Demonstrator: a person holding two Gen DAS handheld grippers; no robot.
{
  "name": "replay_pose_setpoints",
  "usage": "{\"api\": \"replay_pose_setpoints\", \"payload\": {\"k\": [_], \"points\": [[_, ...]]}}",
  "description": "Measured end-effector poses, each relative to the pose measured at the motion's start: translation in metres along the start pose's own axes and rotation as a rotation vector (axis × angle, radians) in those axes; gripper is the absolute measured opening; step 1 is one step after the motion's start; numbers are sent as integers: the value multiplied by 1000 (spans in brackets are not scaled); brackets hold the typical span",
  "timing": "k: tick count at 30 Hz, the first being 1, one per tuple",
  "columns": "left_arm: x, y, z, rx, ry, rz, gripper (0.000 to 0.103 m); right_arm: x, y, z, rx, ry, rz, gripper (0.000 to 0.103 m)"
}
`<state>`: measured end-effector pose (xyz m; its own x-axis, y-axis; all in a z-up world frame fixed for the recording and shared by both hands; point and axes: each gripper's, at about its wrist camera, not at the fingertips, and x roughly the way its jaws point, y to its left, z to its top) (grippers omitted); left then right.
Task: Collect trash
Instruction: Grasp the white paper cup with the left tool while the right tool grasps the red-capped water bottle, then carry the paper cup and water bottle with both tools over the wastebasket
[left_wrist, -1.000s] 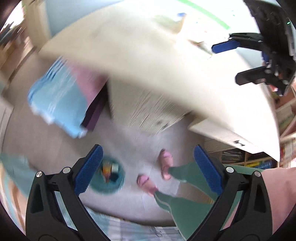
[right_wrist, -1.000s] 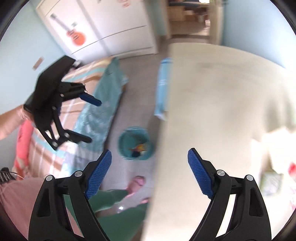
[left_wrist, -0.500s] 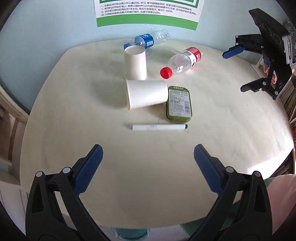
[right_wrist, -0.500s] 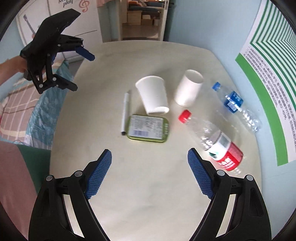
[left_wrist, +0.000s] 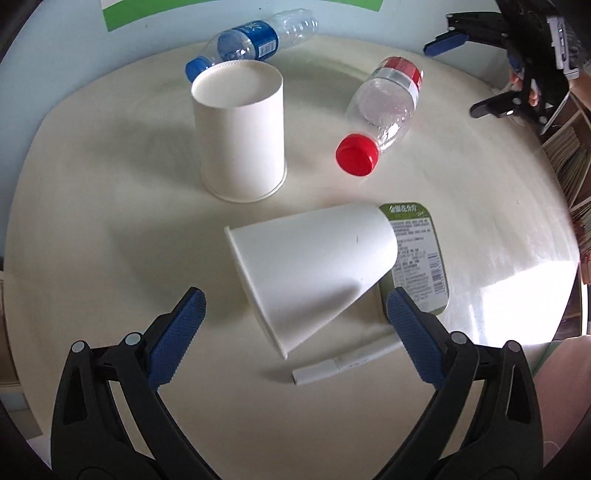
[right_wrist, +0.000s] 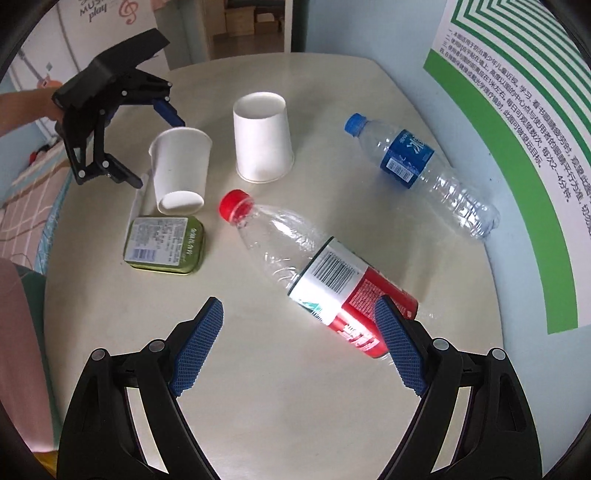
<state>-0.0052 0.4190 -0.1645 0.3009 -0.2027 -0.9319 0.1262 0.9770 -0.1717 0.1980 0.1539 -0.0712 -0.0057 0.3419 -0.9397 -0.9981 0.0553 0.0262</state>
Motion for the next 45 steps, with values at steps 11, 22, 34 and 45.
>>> {"api": "replay_pose_setpoints", "payload": {"k": [11,22,34,45], "points": [[15,1,32,85,-19,-141,42,46,-22,17,-170,26,28,84],[21,-6,31,62,-45,-181,5,91,-8,15,-231,98,131,63],[-3,-30,32,36,-105,-165,3,43,-11,-16,-67,80,145,63],[-69,-57,-12,7,-165,-56,3,-15,35,-21,-110,15,136,63]]}}
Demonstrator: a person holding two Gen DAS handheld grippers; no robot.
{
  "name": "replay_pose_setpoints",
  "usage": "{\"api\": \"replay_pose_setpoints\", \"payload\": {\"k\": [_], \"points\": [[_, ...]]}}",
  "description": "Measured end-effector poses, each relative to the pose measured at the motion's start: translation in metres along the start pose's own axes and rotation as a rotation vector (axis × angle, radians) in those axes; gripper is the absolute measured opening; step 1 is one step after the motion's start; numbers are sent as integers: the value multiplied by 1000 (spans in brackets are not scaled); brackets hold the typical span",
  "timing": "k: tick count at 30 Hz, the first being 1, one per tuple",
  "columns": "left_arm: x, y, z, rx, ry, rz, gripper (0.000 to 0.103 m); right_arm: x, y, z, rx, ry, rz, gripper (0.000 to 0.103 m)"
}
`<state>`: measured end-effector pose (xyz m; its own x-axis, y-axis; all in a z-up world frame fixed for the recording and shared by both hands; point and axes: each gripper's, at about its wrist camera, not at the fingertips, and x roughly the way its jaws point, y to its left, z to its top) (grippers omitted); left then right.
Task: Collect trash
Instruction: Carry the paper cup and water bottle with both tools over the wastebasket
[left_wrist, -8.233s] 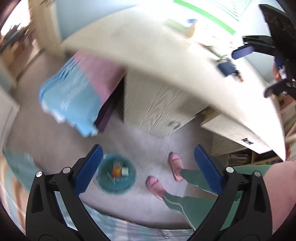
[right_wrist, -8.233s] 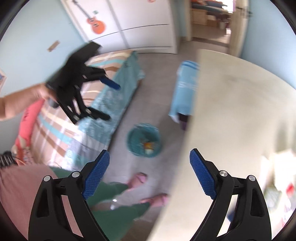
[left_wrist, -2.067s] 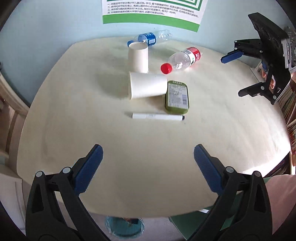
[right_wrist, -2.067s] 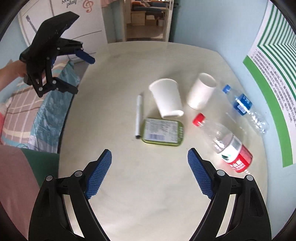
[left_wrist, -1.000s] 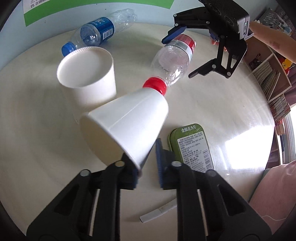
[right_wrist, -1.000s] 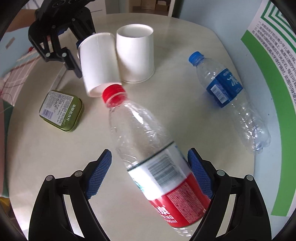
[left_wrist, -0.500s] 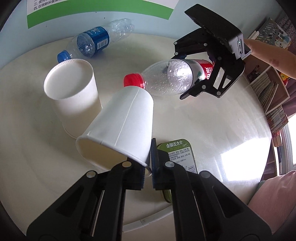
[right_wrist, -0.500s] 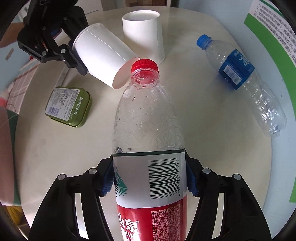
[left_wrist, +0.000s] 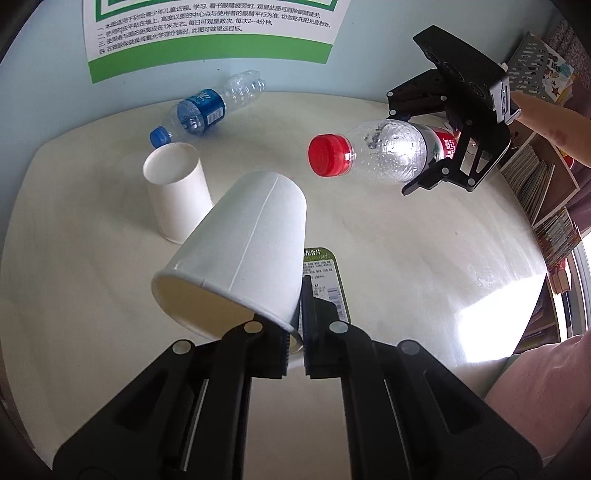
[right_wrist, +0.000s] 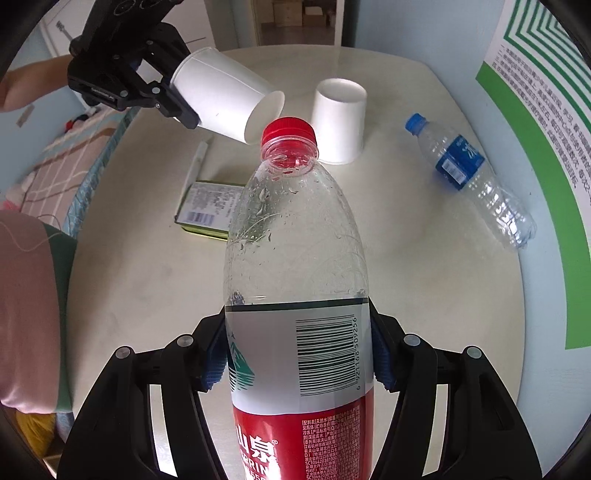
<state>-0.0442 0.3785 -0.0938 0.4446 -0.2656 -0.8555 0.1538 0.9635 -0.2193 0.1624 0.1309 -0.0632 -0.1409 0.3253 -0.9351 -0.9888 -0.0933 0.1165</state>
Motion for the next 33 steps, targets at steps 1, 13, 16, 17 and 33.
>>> {"api": "replay_pose_setpoints", "payload": {"k": [1,13,16,17,33], "points": [[-9,-3,-7,-16,-8,18,3,-3,9,9,-17,-7,0,63],[-95,-32,-129,-273,-36,243,3,10,120,104,-322,-120,142,63],[-113,-39,-174,-351,-15,290,3,25,152,129,-386,-130,189,63],[-119,-43,-188,-373,-15,299,4,30,165,138,-409,-128,203,63],[-170,-29,-418,-780,-50,365,4,135,371,257,-570,-25,416,63]]}}
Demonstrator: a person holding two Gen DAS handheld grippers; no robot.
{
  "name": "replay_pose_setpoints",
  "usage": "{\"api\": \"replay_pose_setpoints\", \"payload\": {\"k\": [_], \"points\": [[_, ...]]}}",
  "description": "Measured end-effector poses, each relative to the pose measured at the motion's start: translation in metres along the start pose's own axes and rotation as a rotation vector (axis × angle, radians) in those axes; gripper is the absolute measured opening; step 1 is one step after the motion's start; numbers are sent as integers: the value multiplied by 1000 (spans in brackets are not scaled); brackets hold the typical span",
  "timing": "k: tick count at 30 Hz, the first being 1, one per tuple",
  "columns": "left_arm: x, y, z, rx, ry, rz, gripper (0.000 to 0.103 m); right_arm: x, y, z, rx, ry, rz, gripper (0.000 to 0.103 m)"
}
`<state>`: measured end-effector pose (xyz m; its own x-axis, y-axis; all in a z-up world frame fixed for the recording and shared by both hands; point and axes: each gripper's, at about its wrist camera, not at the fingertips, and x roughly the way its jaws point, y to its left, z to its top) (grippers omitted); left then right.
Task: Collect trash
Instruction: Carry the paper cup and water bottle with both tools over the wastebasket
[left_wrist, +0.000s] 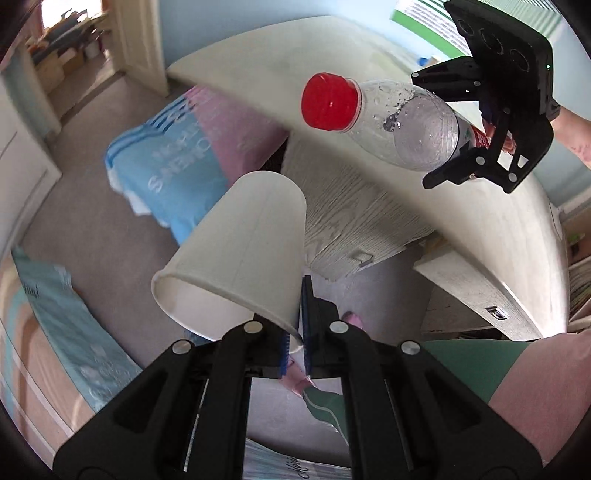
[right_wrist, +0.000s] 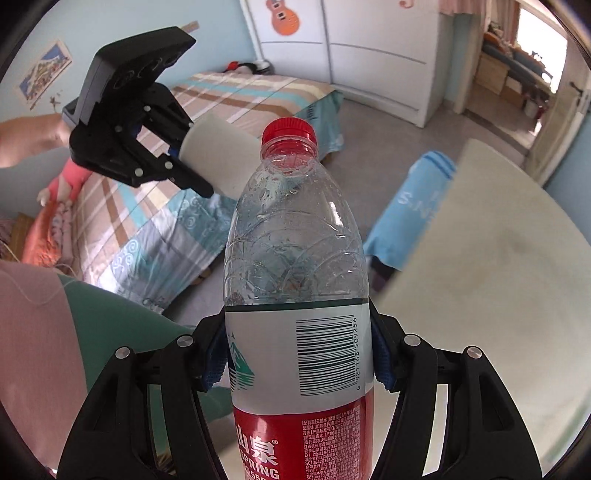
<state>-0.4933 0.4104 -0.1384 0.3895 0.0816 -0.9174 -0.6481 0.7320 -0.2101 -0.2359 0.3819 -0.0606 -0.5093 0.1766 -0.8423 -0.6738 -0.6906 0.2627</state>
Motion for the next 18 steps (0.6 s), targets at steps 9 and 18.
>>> {"api": "replay_pose_setpoints", "payload": {"k": [9,18], "points": [[54,67,-85,-100,93,3,4,139,34,61,20,152,83,63],[147,130,-140,-225,199,-44,4,287,36,51,203,389,153,63]]}}
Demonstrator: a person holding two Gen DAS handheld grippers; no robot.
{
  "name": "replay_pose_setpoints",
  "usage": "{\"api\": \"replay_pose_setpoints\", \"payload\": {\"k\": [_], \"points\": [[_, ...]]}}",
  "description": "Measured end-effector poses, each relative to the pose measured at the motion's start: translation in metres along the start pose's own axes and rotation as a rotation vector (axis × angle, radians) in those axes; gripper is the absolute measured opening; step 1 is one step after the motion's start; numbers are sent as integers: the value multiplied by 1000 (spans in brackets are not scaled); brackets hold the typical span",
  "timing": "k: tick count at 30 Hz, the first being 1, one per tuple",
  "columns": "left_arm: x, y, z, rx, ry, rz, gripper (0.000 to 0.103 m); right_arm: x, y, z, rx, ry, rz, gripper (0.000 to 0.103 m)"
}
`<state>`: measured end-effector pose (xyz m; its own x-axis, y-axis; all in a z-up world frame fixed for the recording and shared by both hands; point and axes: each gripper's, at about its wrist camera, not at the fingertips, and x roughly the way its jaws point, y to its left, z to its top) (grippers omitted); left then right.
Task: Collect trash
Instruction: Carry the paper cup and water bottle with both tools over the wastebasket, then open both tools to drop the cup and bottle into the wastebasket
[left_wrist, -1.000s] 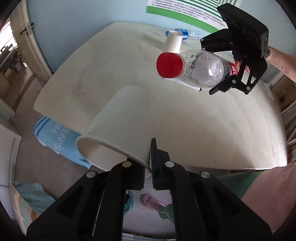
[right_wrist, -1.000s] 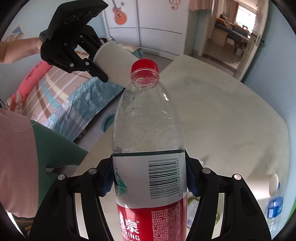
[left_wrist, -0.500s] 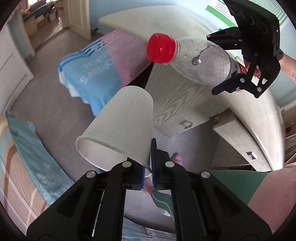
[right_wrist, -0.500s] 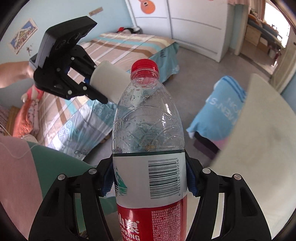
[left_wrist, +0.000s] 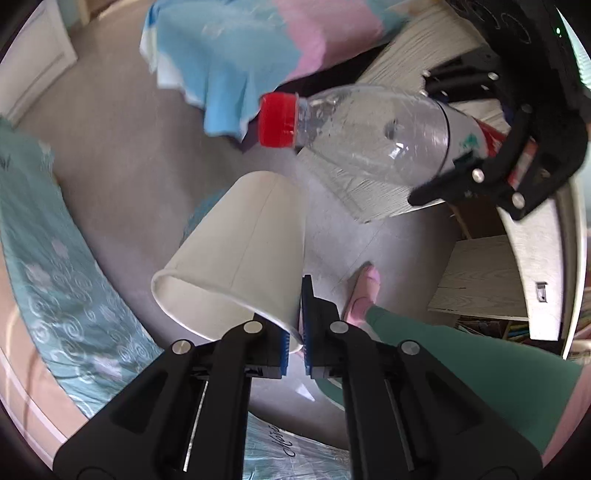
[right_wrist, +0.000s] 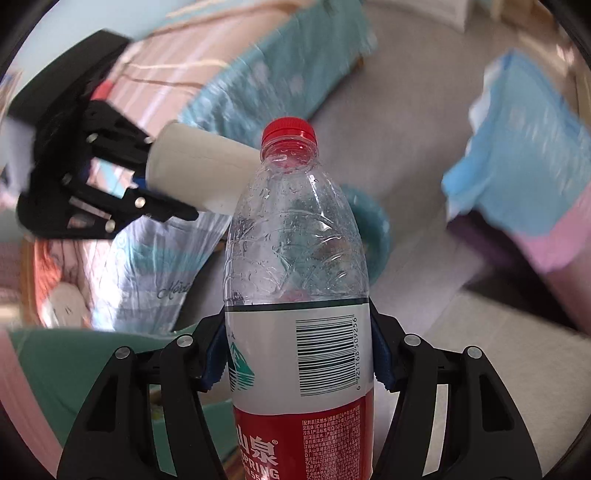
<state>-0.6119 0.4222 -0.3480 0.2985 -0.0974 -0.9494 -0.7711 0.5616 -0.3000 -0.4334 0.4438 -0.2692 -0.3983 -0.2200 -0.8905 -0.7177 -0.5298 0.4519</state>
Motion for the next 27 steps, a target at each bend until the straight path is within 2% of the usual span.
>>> {"api": "replay_pose_setpoints", "payload": {"k": [3,5,9,12,13,15,18,27], "points": [[34,11,0,-15,53,7,4,44,-13,8,103,96,38,63],[53,18,2,-30,71,10,4,63,-21,13,155,122,63,63],[70,29,3,-64,55,-20,5,96,-33,30,231,148,111,63],[79,35,12,-64,40,-2,6,116,-42,39,286,158,120,65],[83,37,14,-67,47,10,8,124,-46,41,310,172,120,65],[87,42,13,-87,68,23,33,138,-55,45,365,210,81,82],[81,41,8,-99,59,32,48,146,-60,45,394,234,53,87],[54,51,-18,-123,58,51,61,113,-63,39,357,187,25,87]]}}
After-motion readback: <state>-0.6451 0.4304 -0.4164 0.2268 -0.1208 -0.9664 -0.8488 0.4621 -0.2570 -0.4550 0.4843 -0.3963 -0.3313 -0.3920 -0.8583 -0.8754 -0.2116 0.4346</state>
